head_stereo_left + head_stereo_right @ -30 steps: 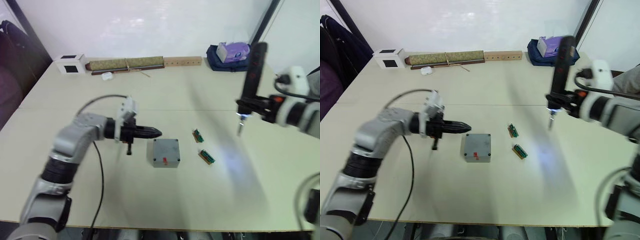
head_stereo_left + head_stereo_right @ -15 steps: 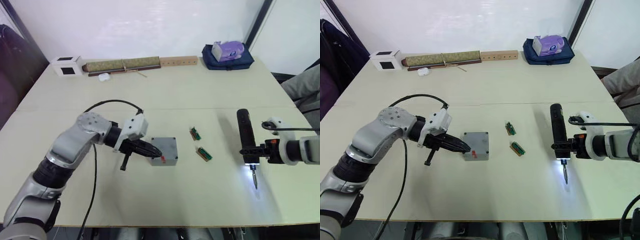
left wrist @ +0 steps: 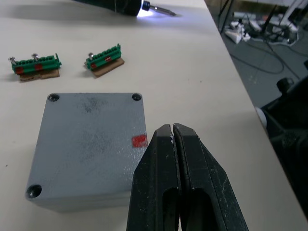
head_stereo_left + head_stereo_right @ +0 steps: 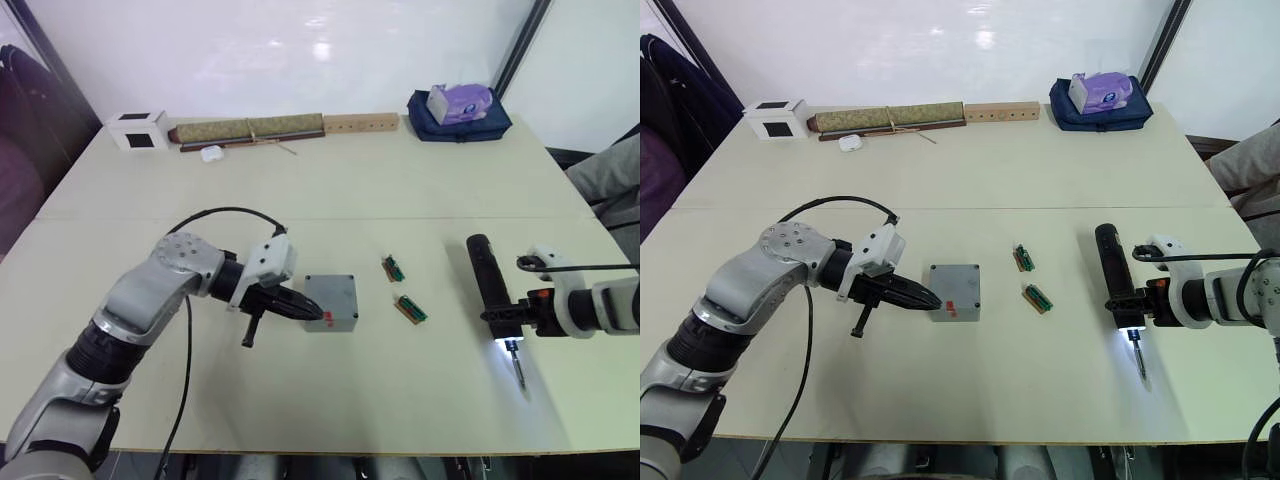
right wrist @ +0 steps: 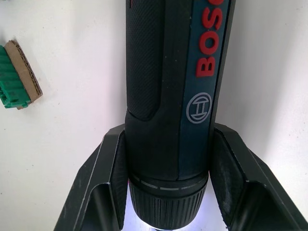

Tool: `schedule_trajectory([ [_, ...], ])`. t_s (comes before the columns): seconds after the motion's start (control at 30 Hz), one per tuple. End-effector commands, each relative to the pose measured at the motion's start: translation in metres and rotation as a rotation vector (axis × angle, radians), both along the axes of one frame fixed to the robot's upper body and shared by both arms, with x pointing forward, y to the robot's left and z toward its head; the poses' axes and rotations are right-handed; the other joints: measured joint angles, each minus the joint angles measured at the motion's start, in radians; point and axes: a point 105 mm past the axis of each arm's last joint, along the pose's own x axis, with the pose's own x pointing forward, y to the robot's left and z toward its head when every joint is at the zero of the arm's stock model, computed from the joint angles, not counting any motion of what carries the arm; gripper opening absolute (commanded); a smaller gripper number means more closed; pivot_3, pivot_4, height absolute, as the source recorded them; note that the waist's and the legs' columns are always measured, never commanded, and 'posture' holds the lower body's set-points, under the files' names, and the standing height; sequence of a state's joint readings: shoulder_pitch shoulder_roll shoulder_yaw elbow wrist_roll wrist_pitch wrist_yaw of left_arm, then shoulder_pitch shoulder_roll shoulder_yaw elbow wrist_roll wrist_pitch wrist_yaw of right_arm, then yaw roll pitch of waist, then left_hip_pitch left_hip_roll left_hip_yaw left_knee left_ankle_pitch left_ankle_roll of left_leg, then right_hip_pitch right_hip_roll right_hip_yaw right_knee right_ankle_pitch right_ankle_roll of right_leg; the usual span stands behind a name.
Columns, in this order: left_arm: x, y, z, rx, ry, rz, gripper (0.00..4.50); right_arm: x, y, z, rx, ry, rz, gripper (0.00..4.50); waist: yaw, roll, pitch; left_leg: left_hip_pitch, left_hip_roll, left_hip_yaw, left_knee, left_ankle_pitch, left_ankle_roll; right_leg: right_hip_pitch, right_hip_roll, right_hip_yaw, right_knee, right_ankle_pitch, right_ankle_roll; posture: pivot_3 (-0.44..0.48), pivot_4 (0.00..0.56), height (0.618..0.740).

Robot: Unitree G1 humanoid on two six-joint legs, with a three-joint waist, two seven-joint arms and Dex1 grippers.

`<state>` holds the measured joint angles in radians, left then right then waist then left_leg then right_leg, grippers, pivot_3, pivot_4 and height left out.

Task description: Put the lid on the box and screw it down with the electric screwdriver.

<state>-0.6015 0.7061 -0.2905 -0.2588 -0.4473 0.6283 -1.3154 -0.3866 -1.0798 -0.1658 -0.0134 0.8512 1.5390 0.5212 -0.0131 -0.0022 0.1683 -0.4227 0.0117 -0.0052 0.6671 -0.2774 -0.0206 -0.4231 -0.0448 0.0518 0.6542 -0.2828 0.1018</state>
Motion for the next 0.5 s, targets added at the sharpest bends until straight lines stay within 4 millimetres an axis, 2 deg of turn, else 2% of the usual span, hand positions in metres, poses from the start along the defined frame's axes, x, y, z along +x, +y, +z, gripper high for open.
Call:
schedule_trajectory([
  [0.03, 0.000, 0.000, 0.010, -0.032, -0.033, 0.007, 0.00, -0.001, -0.014, -0.007, -0.111, 0.002, -0.010, 3.98, 0.000, -0.002, 0.000, 0.001, 0.000, 0.000, 0.000, 0.000, 0.000, 0.001, 0.000, 0.000, 0.000, 0.000, 0.000, 0.000, 0.150, 0.740],
  [0.07, 0.000, 0.000, 0.010, -0.034, -0.032, 0.009, 0.00, 0.000, -0.015, -0.007, -0.129, -0.004, 0.000, 4.35, 0.001, -0.003, 0.000, 0.002, 0.000, 0.000, 0.000, 0.000, 0.000, 0.003, 0.000, 0.000, 0.000, 0.000, 0.000, 0.000, 0.150, 0.740],
  [0.1, 0.001, 0.000, 0.009, -0.035, -0.030, 0.013, 0.00, 0.000, -0.015, -0.007, -0.139, -0.010, 0.011, 4.48, 0.001, -0.004, 0.000, 0.003, 0.000, 0.000, 0.000, 0.000, 0.000, 0.004, 0.000, 0.000, 0.000, 0.000, 0.000, 0.000, 0.150, 0.740],
  [0.23, 0.003, 0.001, 0.009, -0.037, -0.031, 0.033, 0.00, 0.003, -0.017, -0.004, -0.155, -0.042, 0.030, 4.48, 0.001, -0.006, 0.001, 0.013, 0.000, 0.000, 0.000, 0.000, 0.000, 0.016, -0.001, -0.001, -0.005, 0.000, 0.001, 0.000, 0.150, 0.740],
  [0.33, 0.006, 0.003, 0.009, -0.040, -0.034, 0.053, 0.00, 0.006, -0.016, 0.001, -0.149, -0.073, 0.035, 4.48, 0.001, -0.006, 0.001, 0.014, 0.000, 0.000, 0.000, 0.000, 0.001, 0.016, -0.001, 0.000, -0.005, 0.000, 0.001, 0.000, 0.150, 0.740],
  [0.5, 0.016, 0.005, -0.001, -0.005, -0.072, 0.098, 0.00, 0.013, 0.006, 0.030, -0.027, -0.186, 0.080, 4.48, -0.002, -0.005, 0.001, 0.014, 0.000, -0.001, 0.000, 0.000, 0.001, 0.015, -0.001, 0.000, -0.004, 0.000, 0.001, 0.000, 0.150, 0.740],
])
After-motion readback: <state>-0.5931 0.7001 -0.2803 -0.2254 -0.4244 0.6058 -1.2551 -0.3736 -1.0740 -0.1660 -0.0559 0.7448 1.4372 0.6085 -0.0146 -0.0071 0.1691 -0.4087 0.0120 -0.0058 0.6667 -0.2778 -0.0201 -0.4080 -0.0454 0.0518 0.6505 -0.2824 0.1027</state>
